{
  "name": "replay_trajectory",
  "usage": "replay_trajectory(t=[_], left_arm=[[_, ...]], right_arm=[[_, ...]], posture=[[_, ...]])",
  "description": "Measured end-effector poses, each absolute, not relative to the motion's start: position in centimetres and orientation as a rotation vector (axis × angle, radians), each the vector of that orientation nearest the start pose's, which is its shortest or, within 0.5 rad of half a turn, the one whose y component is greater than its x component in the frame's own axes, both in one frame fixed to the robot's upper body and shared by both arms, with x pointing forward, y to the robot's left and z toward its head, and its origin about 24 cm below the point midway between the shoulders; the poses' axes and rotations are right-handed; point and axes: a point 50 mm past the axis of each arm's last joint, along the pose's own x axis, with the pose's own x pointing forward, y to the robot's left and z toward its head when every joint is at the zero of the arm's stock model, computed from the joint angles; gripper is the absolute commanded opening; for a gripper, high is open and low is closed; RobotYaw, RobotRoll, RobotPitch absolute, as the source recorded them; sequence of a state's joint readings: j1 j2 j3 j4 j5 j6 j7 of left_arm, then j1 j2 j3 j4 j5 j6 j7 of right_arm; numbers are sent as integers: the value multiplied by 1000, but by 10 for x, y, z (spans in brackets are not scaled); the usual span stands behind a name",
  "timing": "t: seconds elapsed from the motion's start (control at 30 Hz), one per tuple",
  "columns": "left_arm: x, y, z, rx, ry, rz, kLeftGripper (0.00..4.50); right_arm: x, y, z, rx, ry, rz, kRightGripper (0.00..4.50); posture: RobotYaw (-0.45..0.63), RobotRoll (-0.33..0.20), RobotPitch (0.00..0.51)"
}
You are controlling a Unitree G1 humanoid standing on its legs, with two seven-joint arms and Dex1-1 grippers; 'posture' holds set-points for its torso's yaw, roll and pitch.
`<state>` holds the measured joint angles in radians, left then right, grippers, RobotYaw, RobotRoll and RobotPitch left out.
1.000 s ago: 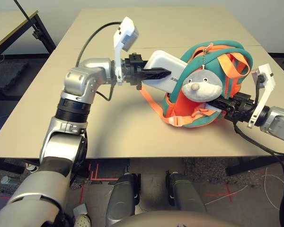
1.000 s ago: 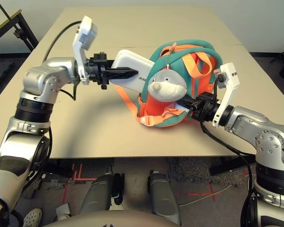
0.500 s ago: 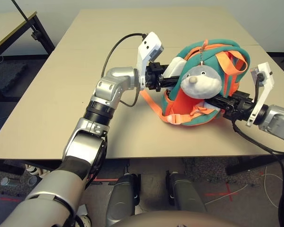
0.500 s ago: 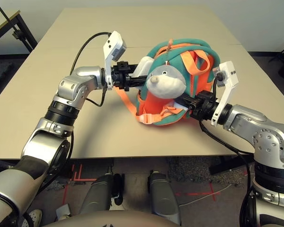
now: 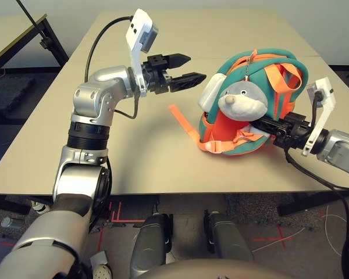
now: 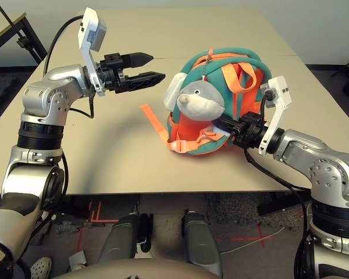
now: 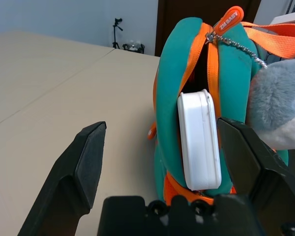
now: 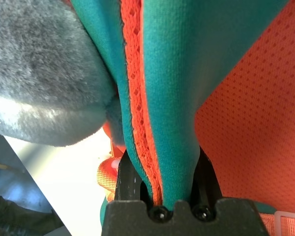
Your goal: Put the pencil case into the backpack and zip it.
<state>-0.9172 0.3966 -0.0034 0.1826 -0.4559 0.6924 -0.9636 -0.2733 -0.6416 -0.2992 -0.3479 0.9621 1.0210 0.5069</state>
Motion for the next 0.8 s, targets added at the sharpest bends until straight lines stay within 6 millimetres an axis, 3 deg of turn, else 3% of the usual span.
replay_trajectory(t=[0.8], left_arm=[[336, 116, 235, -8, 1, -1196, 4500]], right_arm=[[254, -208, 170, 235, 266, 768, 239]], posture=[[-189, 0, 110]])
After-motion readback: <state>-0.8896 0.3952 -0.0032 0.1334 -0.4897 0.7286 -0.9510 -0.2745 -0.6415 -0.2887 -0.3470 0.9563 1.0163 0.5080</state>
